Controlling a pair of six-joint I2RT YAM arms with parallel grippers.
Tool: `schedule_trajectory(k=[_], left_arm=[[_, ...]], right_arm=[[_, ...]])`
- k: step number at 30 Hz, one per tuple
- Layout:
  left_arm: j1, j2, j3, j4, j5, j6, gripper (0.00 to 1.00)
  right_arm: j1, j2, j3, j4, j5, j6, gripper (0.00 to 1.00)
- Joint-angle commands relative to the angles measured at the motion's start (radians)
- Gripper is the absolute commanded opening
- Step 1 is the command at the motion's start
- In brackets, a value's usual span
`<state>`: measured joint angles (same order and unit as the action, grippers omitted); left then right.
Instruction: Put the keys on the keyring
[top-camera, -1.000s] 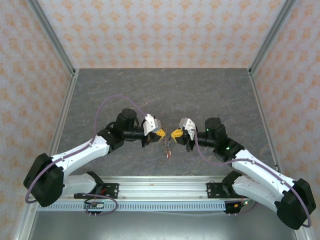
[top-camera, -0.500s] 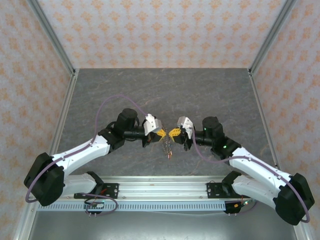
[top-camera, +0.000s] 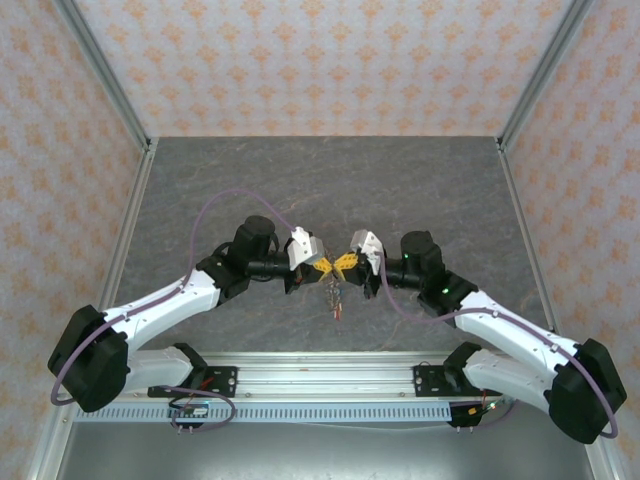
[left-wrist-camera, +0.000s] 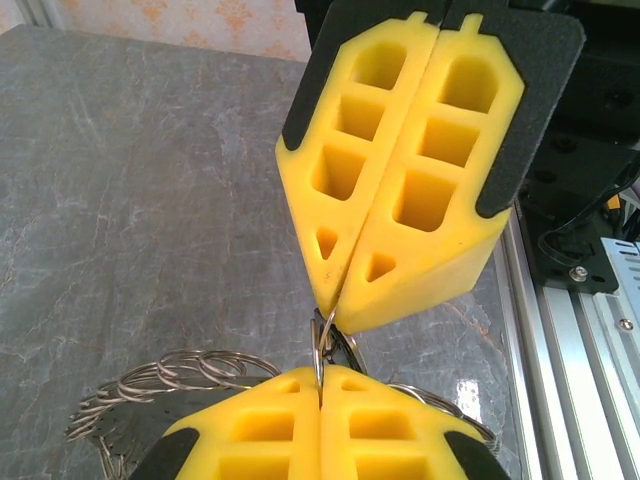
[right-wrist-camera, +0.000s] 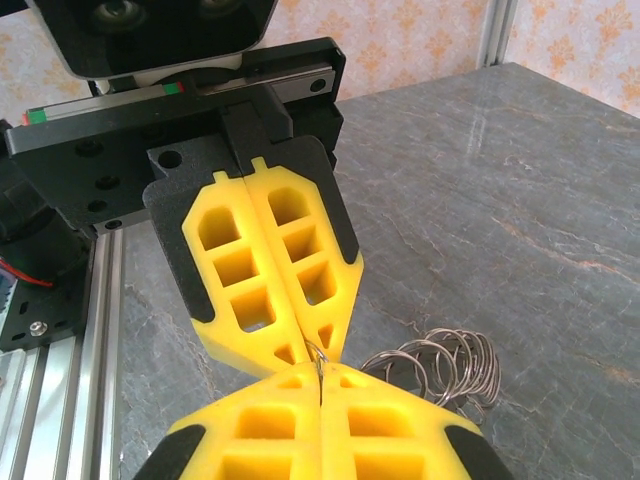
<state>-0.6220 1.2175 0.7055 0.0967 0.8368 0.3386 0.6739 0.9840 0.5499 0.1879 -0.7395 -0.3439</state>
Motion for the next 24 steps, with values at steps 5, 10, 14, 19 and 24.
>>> schedule_trajectory(k=[5, 10, 14, 19, 24], left_arm=[[-0.01, -0.004, 0.042, -0.002, 0.019, 0.017, 0.0], [-0.01, -0.003, 0.045, -0.008, 0.025, 0.02, 0.0], [-0.011, -0.004, 0.049, -0.011, 0.024, 0.024, 0.0], [-0.01, -0.006, 0.049, -0.017, 0.024, 0.033, 0.0], [-0.01, -0.001, 0.048, -0.017, 0.021, 0.04, 0.0]], right_arm=[[0.016, 0.005, 0.036, 0.043, 0.072, 0.005, 0.0], [0.023, 0.016, 0.041, 0.035, 0.103, 0.015, 0.0], [0.028, 0.027, 0.057, -0.002, 0.166, 0.023, 0.0], [0.029, 0.016, 0.064, -0.036, 0.248, 0.06, 0.0], [0.028, 0.021, 0.081, -0.101, 0.272, 0.083, 0.0]])
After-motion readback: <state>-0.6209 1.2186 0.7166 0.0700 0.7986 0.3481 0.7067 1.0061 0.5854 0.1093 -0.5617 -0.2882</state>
